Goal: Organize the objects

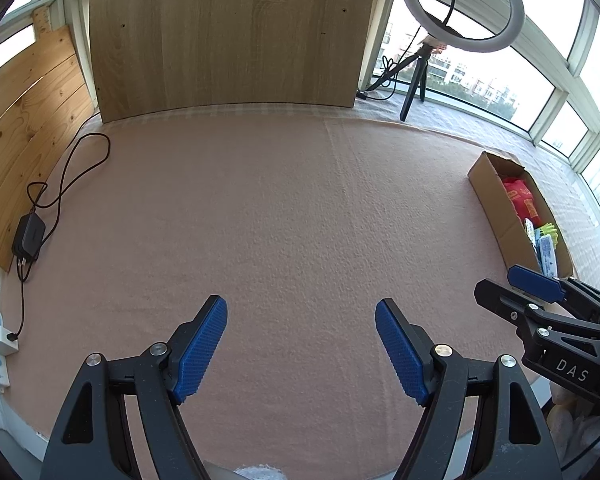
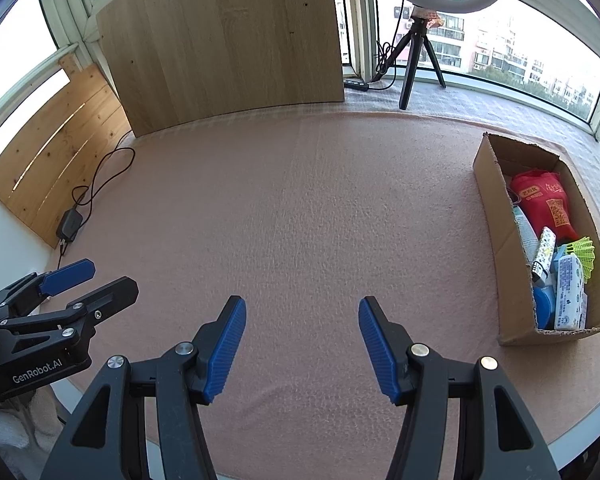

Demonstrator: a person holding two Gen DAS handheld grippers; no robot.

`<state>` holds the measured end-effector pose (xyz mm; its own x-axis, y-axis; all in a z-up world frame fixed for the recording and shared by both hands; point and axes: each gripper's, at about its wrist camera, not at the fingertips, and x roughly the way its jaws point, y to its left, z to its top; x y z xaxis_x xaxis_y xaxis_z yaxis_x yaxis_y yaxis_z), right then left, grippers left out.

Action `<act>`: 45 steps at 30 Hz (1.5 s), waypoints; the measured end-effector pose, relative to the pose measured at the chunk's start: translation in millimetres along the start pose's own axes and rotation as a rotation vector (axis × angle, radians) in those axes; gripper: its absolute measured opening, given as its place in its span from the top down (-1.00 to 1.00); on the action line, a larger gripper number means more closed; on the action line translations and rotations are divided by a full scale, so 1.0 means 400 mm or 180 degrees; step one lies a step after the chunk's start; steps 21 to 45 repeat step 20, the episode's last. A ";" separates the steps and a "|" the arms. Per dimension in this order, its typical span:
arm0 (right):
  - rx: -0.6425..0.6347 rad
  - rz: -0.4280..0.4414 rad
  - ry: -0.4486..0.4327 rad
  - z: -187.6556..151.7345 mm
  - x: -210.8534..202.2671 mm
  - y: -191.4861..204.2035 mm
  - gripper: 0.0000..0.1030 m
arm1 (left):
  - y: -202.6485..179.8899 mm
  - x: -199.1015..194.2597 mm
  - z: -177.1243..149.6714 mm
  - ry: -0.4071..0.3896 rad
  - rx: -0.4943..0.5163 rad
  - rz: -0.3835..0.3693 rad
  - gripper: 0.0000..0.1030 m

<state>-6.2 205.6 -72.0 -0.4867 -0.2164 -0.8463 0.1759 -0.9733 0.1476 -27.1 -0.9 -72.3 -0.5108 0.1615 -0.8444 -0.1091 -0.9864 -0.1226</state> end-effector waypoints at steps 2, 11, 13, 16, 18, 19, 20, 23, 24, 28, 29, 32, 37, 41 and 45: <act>0.0000 0.0008 0.0011 0.000 0.002 0.001 -0.06 | -0.001 0.000 -0.001 0.0000 0.0000 0.0000 -0.55; 0.0024 -0.0005 0.0015 -0.001 0.005 -0.002 -0.07 | -0.004 0.007 -0.001 0.0010 0.0008 -0.0013 -0.55; 0.0025 -0.0002 0.0028 -0.002 0.008 -0.002 -0.07 | -0.005 0.007 -0.001 0.0005 0.0013 -0.0013 -0.55; 0.0026 -0.0002 0.0036 -0.003 0.010 -0.003 -0.07 | -0.011 0.006 -0.001 -0.0025 0.0050 -0.0001 -0.55; 0.0030 -0.0003 0.0039 -0.003 0.012 -0.003 -0.07 | -0.014 0.007 -0.002 -0.0036 0.0063 0.0006 -0.55; 0.0032 -0.0004 0.0042 -0.003 0.013 -0.004 -0.07 | -0.014 0.010 -0.001 -0.0030 0.0060 0.0006 -0.55; 0.0034 -0.0002 0.0046 -0.003 0.014 -0.005 -0.07 | -0.013 0.011 -0.002 -0.0023 0.0055 0.0007 -0.55; 0.0034 -0.0002 0.0046 -0.003 0.014 -0.005 -0.07 | -0.013 0.011 -0.002 -0.0023 0.0055 0.0007 -0.55; 0.0034 -0.0002 0.0046 -0.003 0.014 -0.005 -0.07 | -0.013 0.011 -0.002 -0.0023 0.0055 0.0007 -0.55; 0.0034 -0.0002 0.0046 -0.003 0.014 -0.005 -0.07 | -0.013 0.011 -0.002 -0.0023 0.0055 0.0007 -0.55; 0.0034 -0.0002 0.0046 -0.003 0.014 -0.005 -0.07 | -0.013 0.011 -0.002 -0.0023 0.0055 0.0007 -0.55; 0.0034 -0.0002 0.0046 -0.003 0.014 -0.005 -0.07 | -0.013 0.011 -0.002 -0.0023 0.0055 0.0007 -0.55; 0.0034 -0.0002 0.0046 -0.003 0.014 -0.005 -0.07 | -0.013 0.011 -0.002 -0.0023 0.0055 0.0007 -0.55; 0.0034 -0.0002 0.0046 -0.003 0.014 -0.005 -0.07 | -0.013 0.011 -0.002 -0.0023 0.0055 0.0007 -0.55; 0.0034 -0.0002 0.0046 -0.003 0.014 -0.005 -0.07 | -0.013 0.011 -0.002 -0.0023 0.0055 0.0007 -0.55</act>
